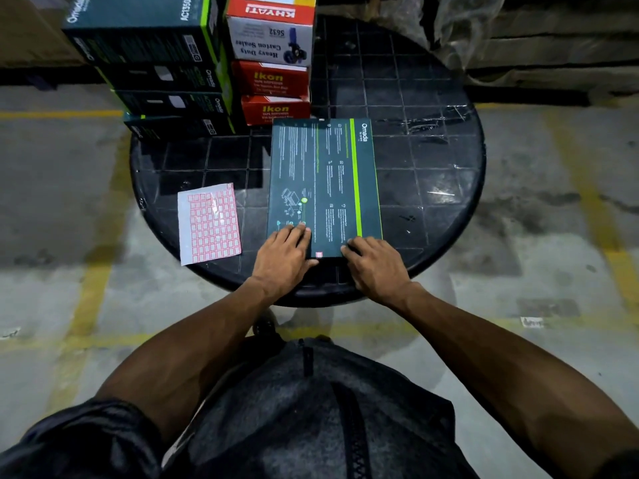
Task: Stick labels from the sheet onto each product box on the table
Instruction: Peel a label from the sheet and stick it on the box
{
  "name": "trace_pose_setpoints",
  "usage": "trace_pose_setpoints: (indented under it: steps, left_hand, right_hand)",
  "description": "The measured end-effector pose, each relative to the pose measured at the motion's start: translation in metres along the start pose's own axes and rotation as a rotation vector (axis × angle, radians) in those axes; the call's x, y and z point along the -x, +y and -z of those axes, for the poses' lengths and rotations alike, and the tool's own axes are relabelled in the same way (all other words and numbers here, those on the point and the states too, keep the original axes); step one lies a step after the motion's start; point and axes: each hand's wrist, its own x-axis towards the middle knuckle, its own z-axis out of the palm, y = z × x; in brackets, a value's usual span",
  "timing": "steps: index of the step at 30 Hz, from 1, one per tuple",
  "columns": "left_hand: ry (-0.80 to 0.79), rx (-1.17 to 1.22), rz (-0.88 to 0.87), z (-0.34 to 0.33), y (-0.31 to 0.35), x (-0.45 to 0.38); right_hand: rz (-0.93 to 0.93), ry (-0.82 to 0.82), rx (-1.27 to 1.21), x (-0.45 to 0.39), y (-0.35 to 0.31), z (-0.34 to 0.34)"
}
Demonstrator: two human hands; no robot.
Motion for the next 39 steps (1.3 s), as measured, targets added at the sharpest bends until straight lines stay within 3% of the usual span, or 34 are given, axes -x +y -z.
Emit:
trace_pose_setpoints:
  steps: [39]
  left_hand:
    - [0.055,0.062,0.090,0.008,0.012,-0.005]
  right_hand:
    - [-0.016,-0.071,-0.019,-0.004,-0.001,0.009]
